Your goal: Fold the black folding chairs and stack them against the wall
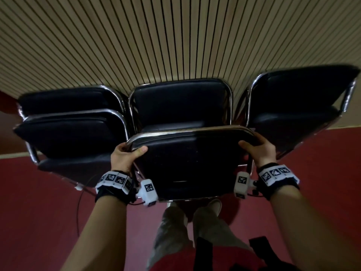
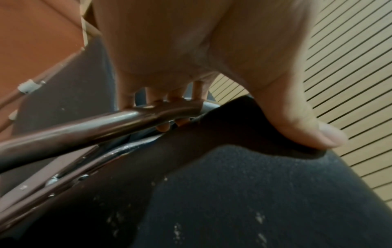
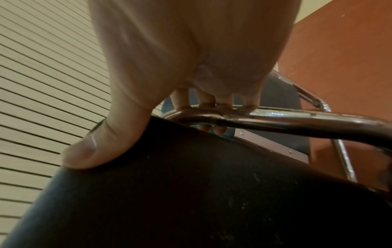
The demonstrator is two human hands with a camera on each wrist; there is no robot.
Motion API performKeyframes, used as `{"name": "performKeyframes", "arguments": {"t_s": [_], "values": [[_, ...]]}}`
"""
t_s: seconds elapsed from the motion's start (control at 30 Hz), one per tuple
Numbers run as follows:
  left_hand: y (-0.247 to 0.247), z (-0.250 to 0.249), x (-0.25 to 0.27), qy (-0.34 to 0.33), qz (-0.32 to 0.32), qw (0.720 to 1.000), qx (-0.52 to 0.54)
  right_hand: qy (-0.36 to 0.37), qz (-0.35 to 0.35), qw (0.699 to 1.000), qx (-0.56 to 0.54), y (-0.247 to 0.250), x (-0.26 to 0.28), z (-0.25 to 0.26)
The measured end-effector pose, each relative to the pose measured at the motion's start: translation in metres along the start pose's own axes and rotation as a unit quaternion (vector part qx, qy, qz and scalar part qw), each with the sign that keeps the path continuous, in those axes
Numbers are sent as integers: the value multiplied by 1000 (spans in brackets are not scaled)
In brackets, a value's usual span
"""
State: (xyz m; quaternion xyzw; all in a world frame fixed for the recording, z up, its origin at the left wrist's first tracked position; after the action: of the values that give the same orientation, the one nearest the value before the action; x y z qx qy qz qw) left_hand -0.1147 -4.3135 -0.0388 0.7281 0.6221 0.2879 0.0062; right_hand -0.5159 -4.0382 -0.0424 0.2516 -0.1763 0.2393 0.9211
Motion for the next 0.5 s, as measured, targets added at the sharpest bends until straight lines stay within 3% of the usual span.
{"name": "performKeyframes", "arguments": {"t_s": [0.5], "values": [[-20,20,-70,27,61,998,-22,-18,-11,999,-24,-35,-8,-2]]}}
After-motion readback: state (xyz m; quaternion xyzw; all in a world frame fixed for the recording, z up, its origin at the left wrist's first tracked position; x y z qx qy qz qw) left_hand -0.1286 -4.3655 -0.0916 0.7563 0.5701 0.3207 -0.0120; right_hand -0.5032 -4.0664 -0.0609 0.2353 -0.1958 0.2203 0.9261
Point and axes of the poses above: each hand's wrist, its own x-axis away from the middle knuckle, its own y-axis out of the back of the hand, z = x × y, the point moved 9 cm from there along -x, towards the middle knuckle, and after that the axes turned 4 degrees about -y, right-handed, at the moved point
